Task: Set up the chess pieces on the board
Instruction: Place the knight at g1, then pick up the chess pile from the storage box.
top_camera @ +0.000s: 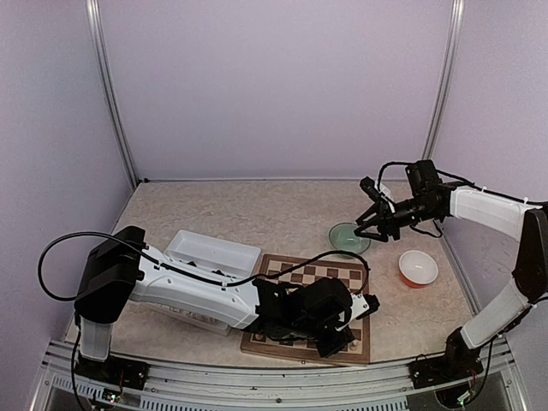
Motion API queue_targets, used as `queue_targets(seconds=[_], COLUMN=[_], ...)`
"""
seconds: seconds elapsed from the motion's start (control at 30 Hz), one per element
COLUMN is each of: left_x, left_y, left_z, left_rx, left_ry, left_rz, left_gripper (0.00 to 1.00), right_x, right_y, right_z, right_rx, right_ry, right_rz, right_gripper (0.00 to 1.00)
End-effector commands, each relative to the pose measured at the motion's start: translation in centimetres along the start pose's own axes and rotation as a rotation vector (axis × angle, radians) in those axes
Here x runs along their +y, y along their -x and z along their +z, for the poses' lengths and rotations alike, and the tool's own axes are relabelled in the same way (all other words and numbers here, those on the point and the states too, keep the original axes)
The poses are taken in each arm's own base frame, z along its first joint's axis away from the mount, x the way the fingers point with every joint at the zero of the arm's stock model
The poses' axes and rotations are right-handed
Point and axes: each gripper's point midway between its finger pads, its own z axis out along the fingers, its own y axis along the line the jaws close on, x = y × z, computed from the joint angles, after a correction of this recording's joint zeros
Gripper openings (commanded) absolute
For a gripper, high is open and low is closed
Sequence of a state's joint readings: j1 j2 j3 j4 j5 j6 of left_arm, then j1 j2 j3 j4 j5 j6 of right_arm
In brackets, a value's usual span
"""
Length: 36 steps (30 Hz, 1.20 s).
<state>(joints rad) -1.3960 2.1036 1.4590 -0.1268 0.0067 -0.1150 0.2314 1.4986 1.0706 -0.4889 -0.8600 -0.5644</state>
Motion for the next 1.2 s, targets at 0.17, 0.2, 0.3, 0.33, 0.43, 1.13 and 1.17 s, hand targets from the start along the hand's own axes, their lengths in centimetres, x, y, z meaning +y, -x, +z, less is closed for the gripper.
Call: queue_targets(seconds=[0.17,0.2,0.3,0.33,0.43,1.13,1.17], left_x=[0.5,0.6,0.5,0.4,0.3,23.3,23.6], left_y=[-0.3,-0.2,1.2,2.0,4.7,-14.2,-15.9], left_z=[-0.1,-0.3,-1.5,-2.2,-4.8,-26.1,-26.7], left_rx=[-0.006,-0.012,-0.048,-0.067,-0.133,-0.178,-0.203], left_ry=[0.039,0.048,0.079,0.088,0.12,0.959,0.958], left_rz=[-0.022,-0.018,0.009,0.017,0.032,-1.028,-1.08], left_gripper=[0.22,0.22,0.25,0.27,0.29,0.38,0.37], right_x=[0.3,0.3,0.3,0.4,0.4,-0.3,-0.1], right_y=[0.9,0.9,1.0,1.0,1.4,1.3,1.4], right_z=[-0.3,-0.3,-0.4,-0.5,-0.8,-1.2,-1.2], right_rx=[-0.019,-0.019,-0.02,-0.02,-0.026,0.005,0.002], right_ry=[0.017,0.017,0.015,0.014,0.005,-0.052,-0.05], right_rz=[-0.013,-0.013,-0.018,-0.02,-0.031,-0.08,-0.084], right_gripper=[0.47,0.47,0.47,0.47,0.47,0.47,0.47])
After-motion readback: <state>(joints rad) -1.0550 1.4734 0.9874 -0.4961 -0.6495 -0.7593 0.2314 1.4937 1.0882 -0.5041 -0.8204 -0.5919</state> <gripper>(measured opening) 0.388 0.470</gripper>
